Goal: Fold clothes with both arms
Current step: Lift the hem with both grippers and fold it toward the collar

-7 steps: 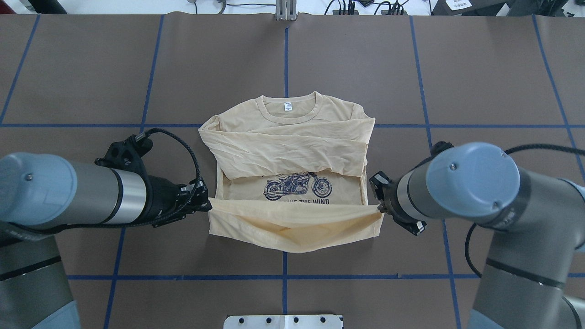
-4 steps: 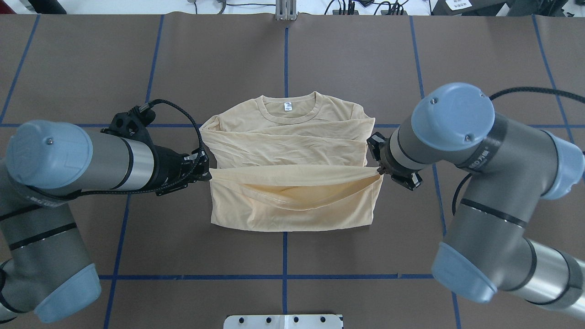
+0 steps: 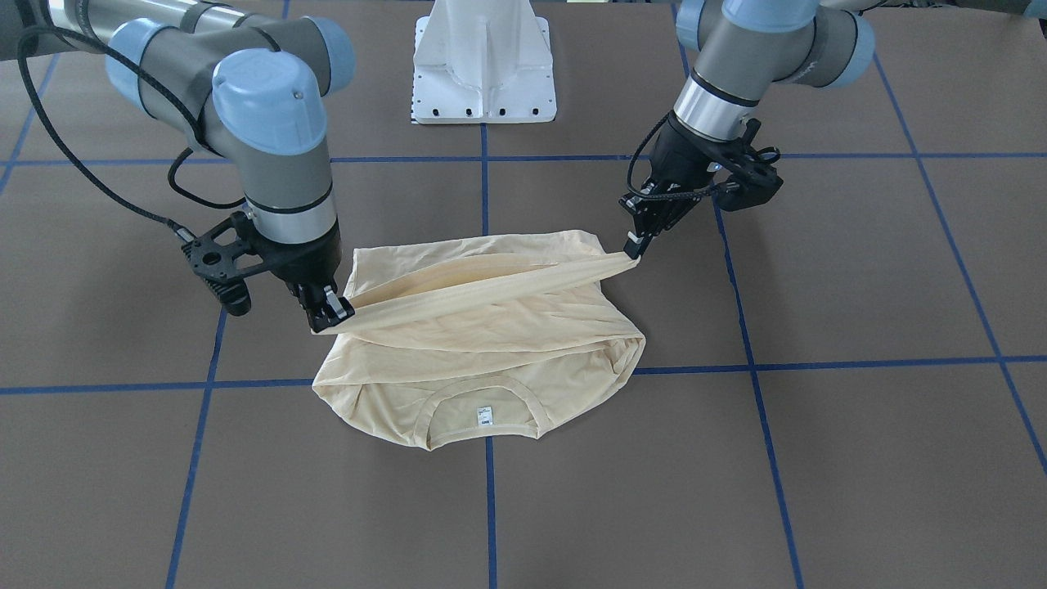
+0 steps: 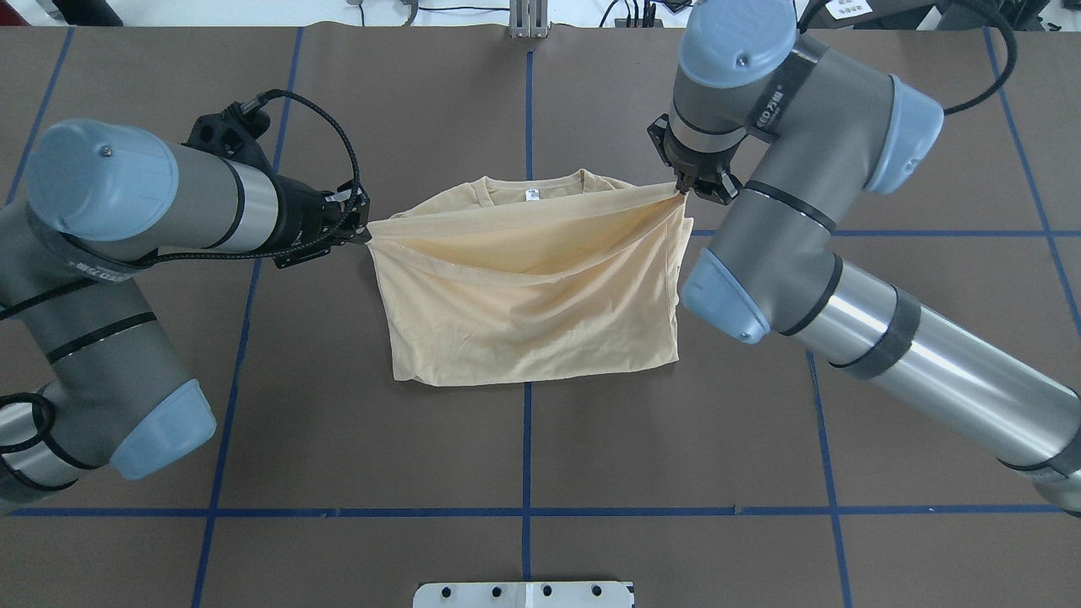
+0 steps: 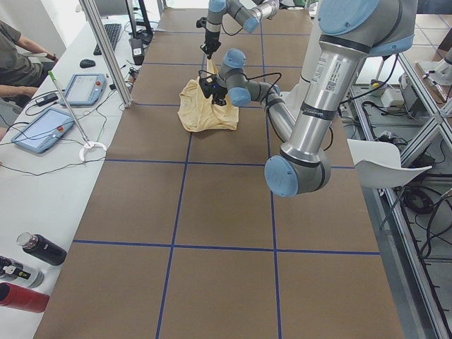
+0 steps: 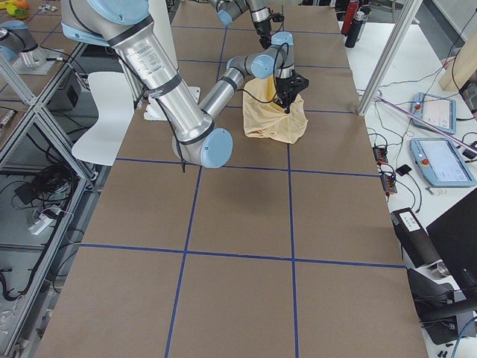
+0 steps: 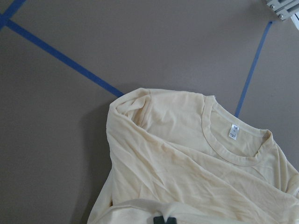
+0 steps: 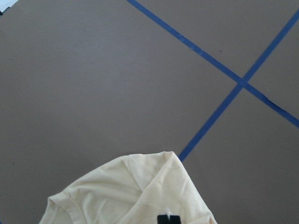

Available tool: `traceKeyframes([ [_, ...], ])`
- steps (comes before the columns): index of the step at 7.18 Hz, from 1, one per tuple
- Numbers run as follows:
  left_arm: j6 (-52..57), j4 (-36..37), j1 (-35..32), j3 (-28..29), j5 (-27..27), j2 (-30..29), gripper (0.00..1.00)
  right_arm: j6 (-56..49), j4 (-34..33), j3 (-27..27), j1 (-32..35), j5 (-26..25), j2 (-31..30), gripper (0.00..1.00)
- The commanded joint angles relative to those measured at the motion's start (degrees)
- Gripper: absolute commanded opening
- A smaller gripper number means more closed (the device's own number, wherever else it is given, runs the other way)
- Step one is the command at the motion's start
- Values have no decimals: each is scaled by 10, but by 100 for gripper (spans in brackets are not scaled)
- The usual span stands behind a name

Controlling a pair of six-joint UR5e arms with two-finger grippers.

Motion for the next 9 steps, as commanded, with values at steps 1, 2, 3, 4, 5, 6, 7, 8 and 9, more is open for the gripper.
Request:
traceKeyframes([
  [1, 14, -17, -14, 86, 2, -47, 0, -12, 93, -104, 9, 0, 20, 0],
  [2, 14, -60, -14, 123, 3, -49, 0, -13, 112, -125, 8, 0, 22, 0],
  [3, 14, -93, -16, 154, 3, -51, 0, -15, 116, -133, 8, 0, 23, 0],
  [4, 13, -104, -19, 181, 6, -64, 0, -16, 118, -158, 7, -1, 36, 0],
  [5, 13, -105, -23, 214, 6, -89, 0, -16, 139, -188, 7, -3, 48, 0],
  [6, 12, -109, -27, 231, 9, -98, 0, -16, 160, -207, 7, -4, 48, 0],
  [7, 12, -129, -29, 245, 20, -100, 0, -18, 162, -211, 7, -4, 48, 0],
  [8, 12, -142, -29, 255, 39, -102, 0, -17, 162, -212, 7, -4, 49, 0],
  [9, 12, -143, -29, 255, 51, -102, 0, -17, 163, -213, 7, -4, 49, 1],
])
